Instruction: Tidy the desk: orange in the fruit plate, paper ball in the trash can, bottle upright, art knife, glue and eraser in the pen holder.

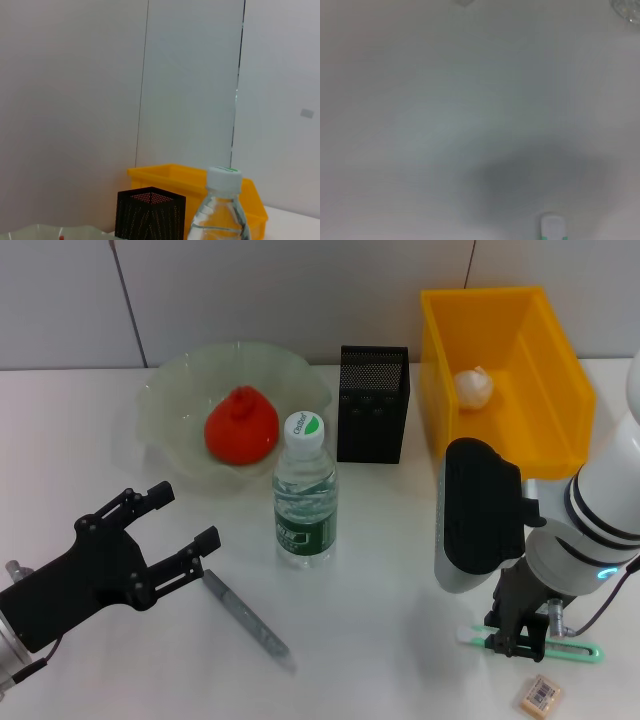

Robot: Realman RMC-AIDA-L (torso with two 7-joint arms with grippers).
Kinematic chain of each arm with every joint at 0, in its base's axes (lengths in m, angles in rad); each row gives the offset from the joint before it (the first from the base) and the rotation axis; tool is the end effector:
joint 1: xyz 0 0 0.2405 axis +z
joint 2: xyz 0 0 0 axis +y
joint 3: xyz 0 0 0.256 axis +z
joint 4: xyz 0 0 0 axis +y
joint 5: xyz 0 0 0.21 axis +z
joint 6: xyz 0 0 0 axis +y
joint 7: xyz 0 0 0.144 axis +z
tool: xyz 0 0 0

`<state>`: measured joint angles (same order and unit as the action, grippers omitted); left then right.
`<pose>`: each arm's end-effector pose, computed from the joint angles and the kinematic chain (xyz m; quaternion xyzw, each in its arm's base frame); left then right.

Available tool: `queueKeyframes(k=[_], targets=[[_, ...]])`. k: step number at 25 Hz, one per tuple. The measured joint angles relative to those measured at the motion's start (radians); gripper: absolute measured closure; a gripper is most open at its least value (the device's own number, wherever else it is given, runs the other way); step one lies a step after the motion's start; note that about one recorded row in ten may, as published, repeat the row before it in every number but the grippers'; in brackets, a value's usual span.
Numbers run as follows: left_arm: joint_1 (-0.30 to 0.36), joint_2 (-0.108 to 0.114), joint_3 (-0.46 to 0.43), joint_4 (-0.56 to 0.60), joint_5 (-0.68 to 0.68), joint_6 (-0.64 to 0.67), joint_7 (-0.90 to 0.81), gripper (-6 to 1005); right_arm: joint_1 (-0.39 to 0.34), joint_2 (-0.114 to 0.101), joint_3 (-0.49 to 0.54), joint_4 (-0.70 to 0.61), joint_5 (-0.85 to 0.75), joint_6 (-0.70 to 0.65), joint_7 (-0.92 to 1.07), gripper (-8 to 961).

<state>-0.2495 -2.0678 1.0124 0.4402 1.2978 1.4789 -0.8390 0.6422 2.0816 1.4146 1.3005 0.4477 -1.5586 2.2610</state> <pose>-0.3085 0.2680 -0.0123 -0.8696 -0.1674 -0.3554 0.2990 0.1769 0.3292 -0.0502 -0.9386 0.0562 -0.3318 0.0762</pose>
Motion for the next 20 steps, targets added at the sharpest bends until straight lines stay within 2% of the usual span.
queueKeyframes(k=[20], targets=[[0.000, 0.000, 0.000, 0.000, 0.000, 0.006, 0.000, 173, 0.004, 0.000, 0.003, -0.021, 0.002, 0.001, 0.010, 792]])
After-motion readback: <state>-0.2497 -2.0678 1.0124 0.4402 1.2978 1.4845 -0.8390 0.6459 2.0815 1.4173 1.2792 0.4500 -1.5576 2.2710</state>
